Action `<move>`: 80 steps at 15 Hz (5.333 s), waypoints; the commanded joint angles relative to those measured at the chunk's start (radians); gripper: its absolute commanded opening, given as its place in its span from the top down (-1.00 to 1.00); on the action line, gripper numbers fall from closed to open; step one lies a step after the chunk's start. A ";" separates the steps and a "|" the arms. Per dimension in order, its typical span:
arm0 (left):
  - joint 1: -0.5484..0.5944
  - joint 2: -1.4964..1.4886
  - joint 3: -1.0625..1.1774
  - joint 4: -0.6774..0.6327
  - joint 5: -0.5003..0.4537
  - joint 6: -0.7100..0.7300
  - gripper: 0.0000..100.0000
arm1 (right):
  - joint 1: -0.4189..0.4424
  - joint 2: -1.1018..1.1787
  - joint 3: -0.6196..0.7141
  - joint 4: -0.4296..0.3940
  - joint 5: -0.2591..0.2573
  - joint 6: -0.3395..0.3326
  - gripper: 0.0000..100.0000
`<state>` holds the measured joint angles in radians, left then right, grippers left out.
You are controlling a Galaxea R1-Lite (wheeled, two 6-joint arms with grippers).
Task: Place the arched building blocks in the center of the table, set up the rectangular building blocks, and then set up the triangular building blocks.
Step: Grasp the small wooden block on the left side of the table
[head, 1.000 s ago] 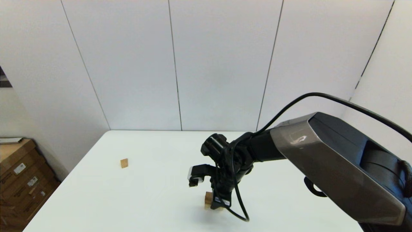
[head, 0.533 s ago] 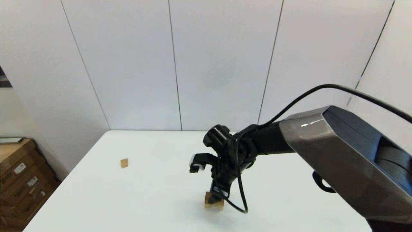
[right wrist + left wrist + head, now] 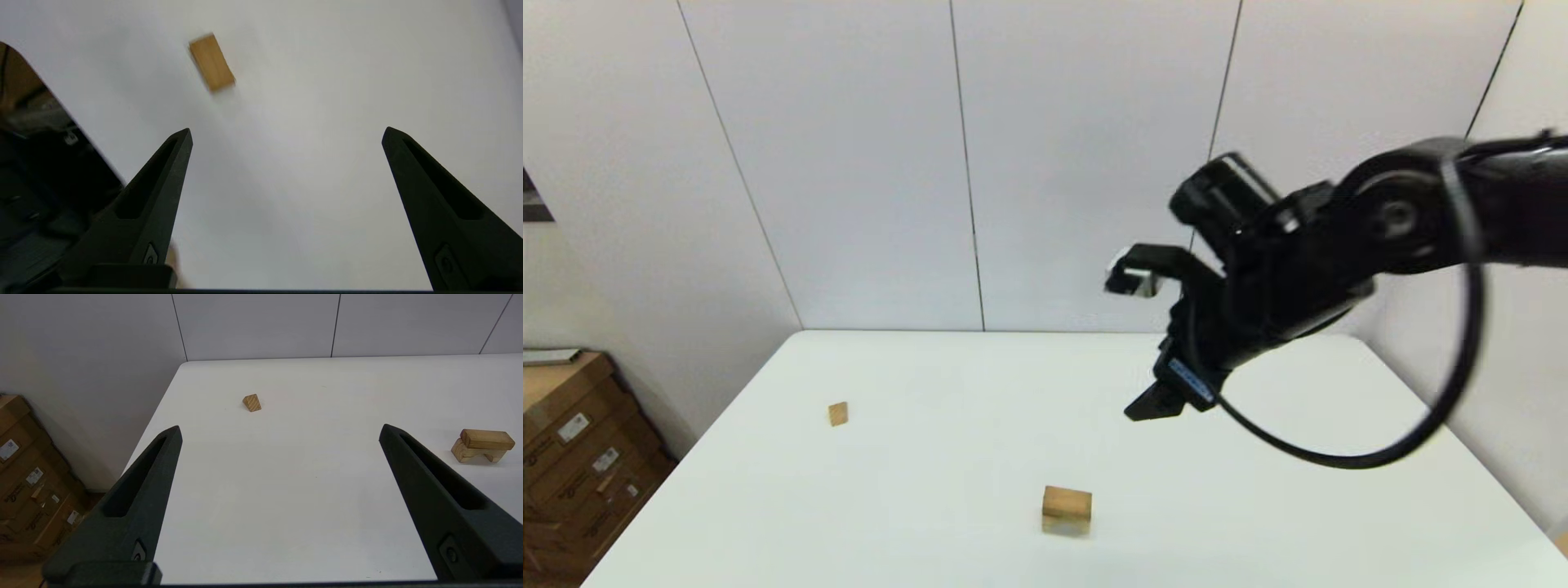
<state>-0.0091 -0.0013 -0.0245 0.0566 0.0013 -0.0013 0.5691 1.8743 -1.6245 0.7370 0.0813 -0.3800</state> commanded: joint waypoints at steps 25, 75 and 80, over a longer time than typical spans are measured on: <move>0.000 0.001 0.000 0.000 0.000 0.000 -1.00 | -0.571 -1.874 1.244 -0.238 -0.124 0.386 -1.00; -0.124 1.951 -0.890 -0.072 0.184 -0.628 -1.00 | -0.571 -1.874 1.611 -0.700 -0.071 0.328 -1.00; -0.127 2.123 -0.994 -0.072 0.210 -0.628 -1.00 | -0.571 -1.874 1.611 -0.700 -0.071 0.328 -1.00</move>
<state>-0.1345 2.0117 -0.9694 -0.0157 0.2049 -0.6253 -0.0017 -0.0013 -0.0138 0.0364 0.0100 -0.0515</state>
